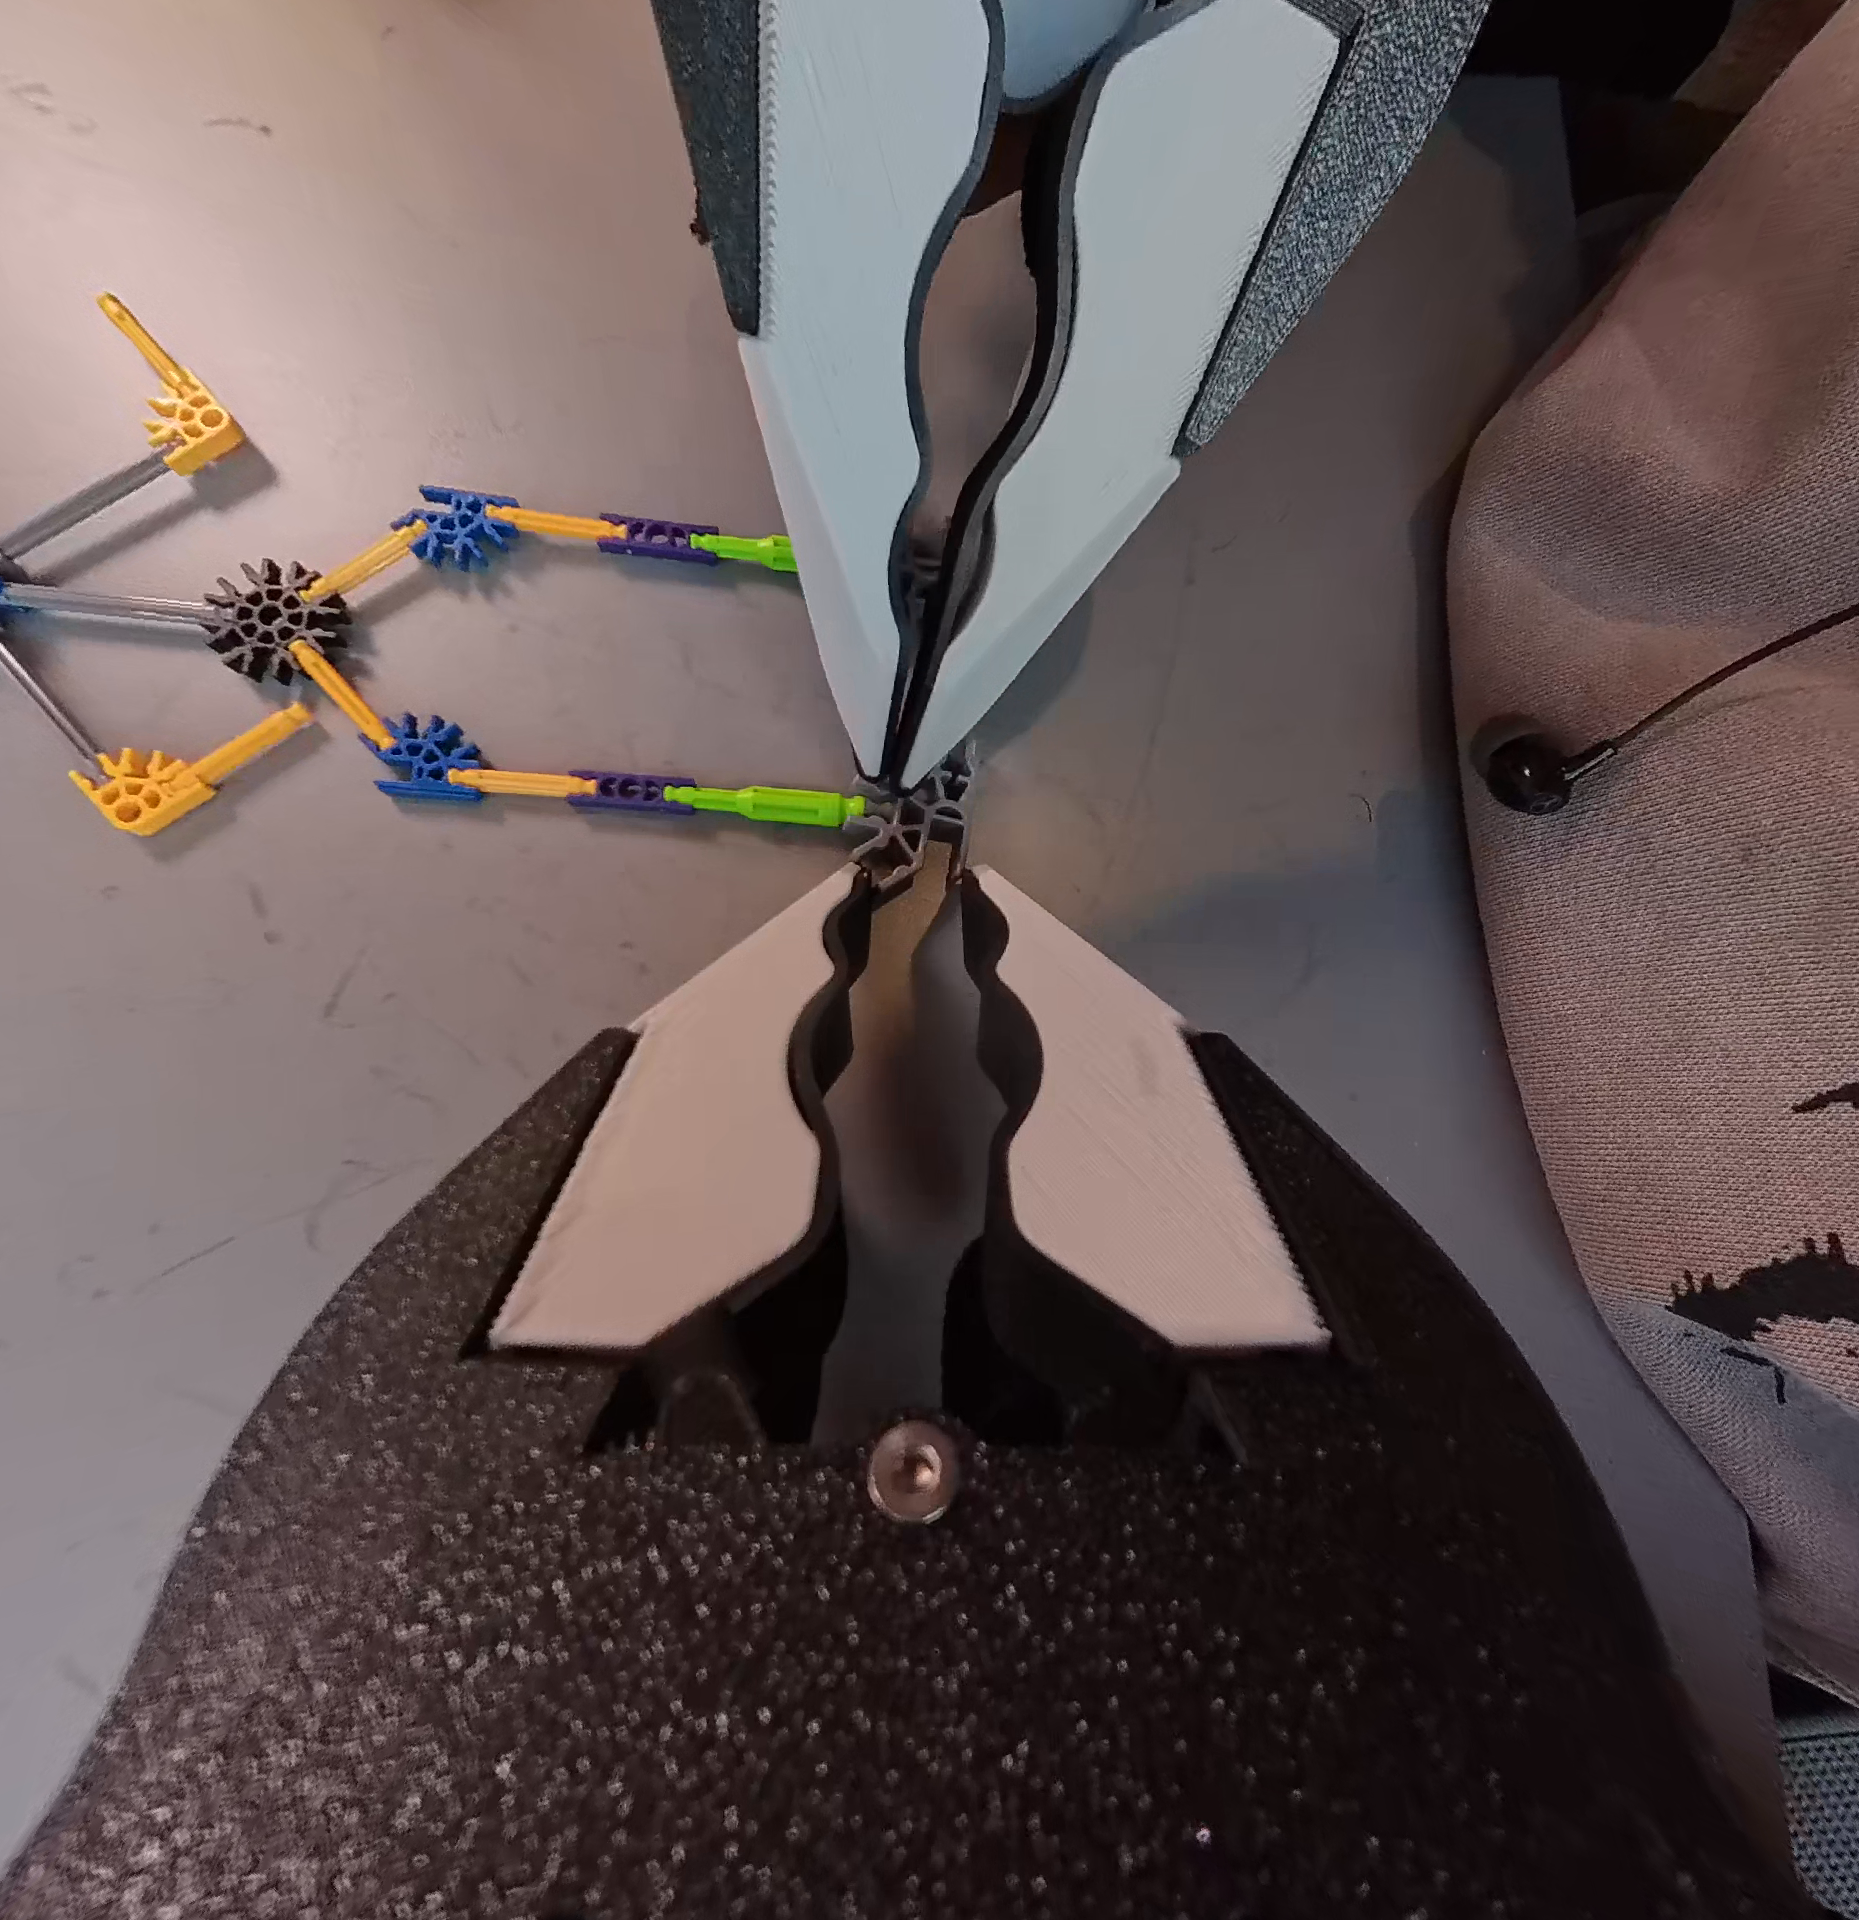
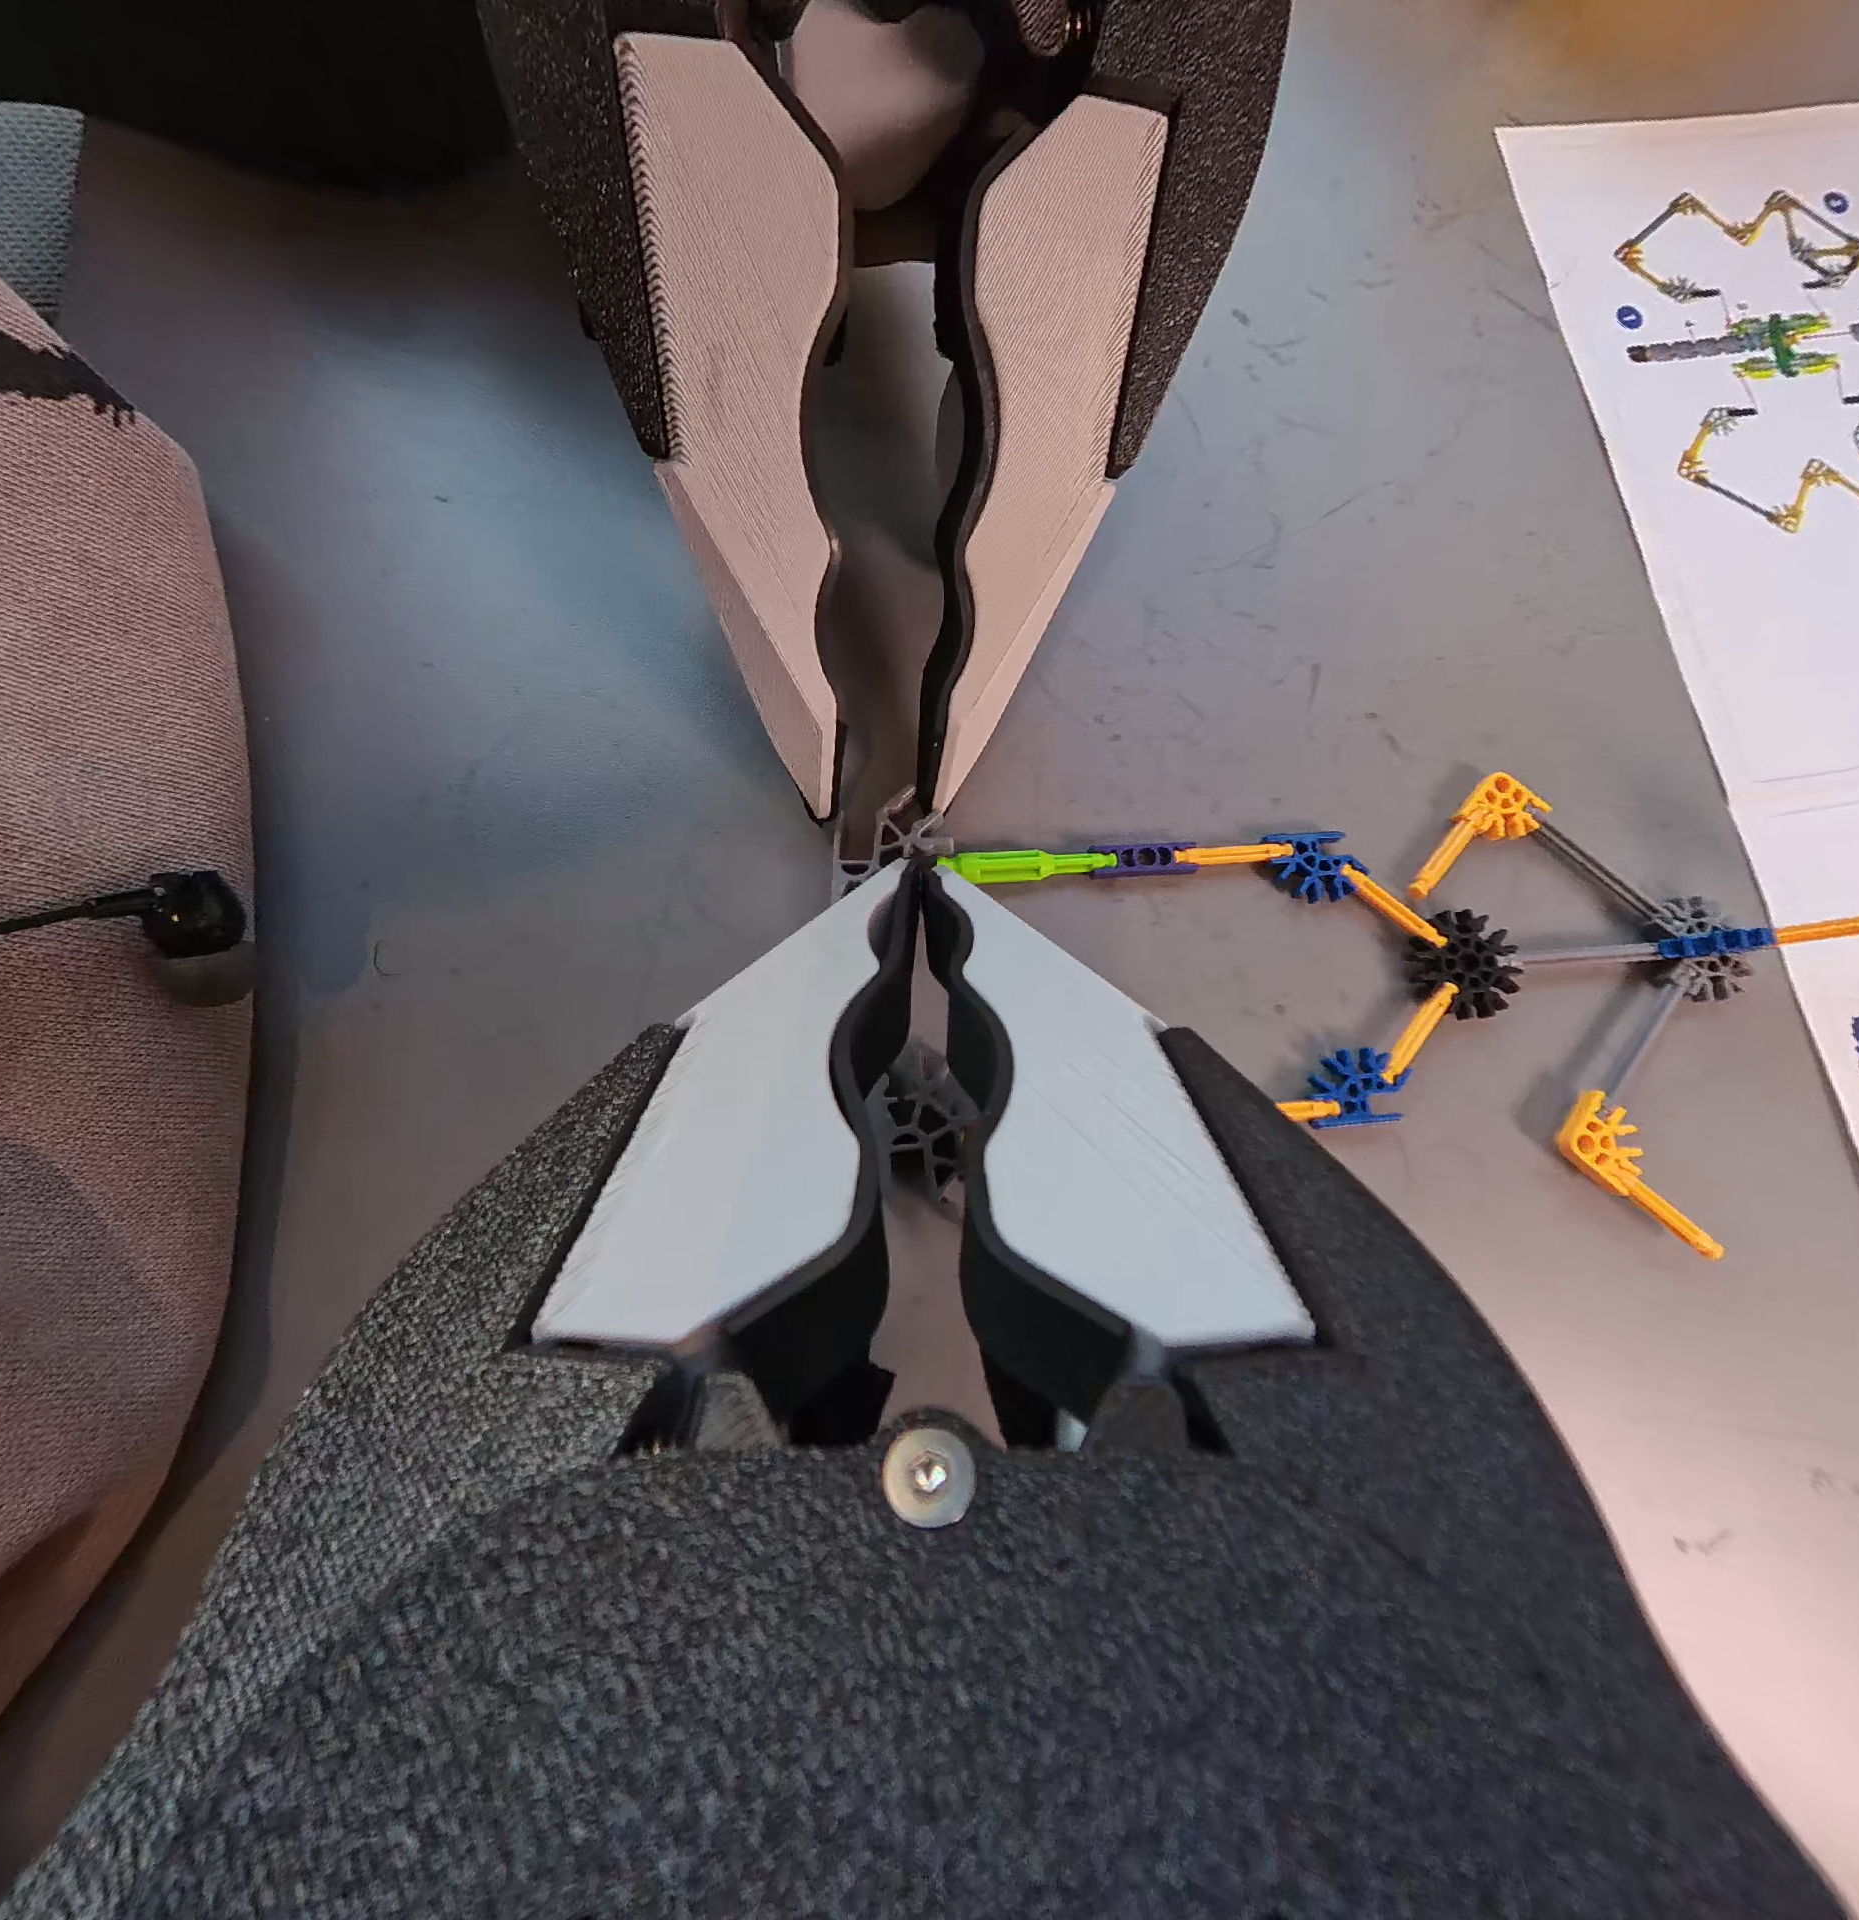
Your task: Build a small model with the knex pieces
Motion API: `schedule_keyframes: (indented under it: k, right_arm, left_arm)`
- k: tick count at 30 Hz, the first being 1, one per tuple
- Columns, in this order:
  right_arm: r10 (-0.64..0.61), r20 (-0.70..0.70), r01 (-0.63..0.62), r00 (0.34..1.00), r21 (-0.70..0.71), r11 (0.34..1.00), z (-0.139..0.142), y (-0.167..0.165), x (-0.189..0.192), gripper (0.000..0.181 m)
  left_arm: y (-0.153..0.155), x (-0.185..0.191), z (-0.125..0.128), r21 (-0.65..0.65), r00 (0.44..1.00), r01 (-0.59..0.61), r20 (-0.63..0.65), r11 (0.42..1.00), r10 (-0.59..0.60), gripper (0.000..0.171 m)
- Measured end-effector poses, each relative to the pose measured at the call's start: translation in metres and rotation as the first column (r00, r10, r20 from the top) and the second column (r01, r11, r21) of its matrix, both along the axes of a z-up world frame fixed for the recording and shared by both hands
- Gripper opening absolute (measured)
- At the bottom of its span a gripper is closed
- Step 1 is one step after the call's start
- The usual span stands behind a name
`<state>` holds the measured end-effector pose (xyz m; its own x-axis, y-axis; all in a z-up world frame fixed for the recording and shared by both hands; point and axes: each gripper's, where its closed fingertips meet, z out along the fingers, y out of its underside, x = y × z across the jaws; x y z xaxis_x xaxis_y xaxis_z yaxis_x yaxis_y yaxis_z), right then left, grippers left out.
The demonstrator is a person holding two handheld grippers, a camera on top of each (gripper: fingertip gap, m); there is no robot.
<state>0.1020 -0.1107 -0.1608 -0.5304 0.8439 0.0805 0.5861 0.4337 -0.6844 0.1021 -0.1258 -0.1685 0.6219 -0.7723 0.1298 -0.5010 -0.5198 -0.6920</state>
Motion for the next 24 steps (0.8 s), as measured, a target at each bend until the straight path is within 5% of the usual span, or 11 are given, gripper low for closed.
schedule_keyframes:
  k: [24]
  right_arm:
    - [-0.051, 0.070, 0.053, 0.996, -0.034, 0.998, -0.0001, 0.0033, -0.0056, 0.000]
  left_arm:
    - [0.0057, -0.0047, 0.0003, -0.018, 0.998, -0.046, 0.036, 0.999, 0.047, 0.017]
